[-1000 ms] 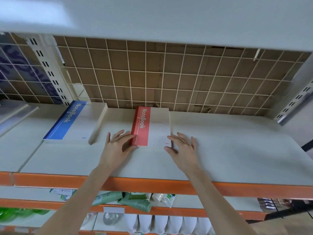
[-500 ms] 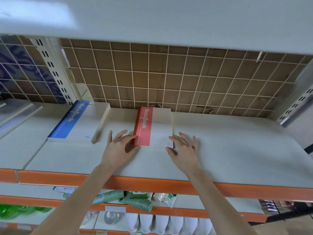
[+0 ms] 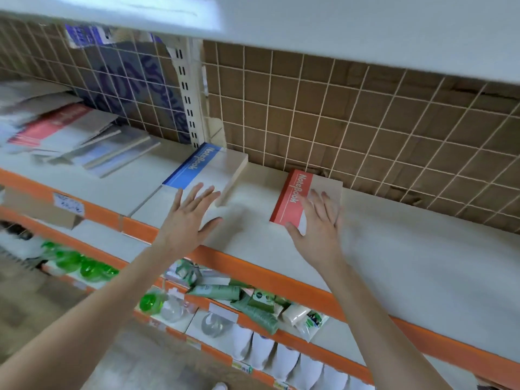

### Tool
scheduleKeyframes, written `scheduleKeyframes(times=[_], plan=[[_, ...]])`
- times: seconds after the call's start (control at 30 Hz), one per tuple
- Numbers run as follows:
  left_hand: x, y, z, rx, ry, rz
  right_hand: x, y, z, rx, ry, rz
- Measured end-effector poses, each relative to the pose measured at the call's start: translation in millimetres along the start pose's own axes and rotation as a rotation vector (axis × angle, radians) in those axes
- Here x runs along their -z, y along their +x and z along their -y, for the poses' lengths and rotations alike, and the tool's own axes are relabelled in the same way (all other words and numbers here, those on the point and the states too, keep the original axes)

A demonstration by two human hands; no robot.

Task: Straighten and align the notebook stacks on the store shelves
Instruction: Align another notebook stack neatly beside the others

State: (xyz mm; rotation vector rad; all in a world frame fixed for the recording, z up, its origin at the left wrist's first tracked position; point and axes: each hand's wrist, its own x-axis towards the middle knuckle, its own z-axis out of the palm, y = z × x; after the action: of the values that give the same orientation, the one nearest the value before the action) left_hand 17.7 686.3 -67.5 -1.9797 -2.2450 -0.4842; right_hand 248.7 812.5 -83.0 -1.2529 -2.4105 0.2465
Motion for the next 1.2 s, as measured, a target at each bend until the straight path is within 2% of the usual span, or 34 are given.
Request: scheduleKeyframes(times=[0.27,0.43,0.73,0.9,1.2], plan=[[44,-65,110,0.2,0.097,-0.066,-40,23,133,0.205,0.043,0.186],[76,-97,211,0.291,0.138,-0.128,-82,44,224,0.255,0.005,0.202],[129,-120,385,0.378,0.244,-0.03,-163,96,406,0.257,0.053,0.207],[137,-93,436,0.337,0.174,-0.006,-185,132,450,0.237,0.04,0.226],[120,-15,504,0.201,0.138,0.072,-224,226,486,0.21,0.081,0.206]])
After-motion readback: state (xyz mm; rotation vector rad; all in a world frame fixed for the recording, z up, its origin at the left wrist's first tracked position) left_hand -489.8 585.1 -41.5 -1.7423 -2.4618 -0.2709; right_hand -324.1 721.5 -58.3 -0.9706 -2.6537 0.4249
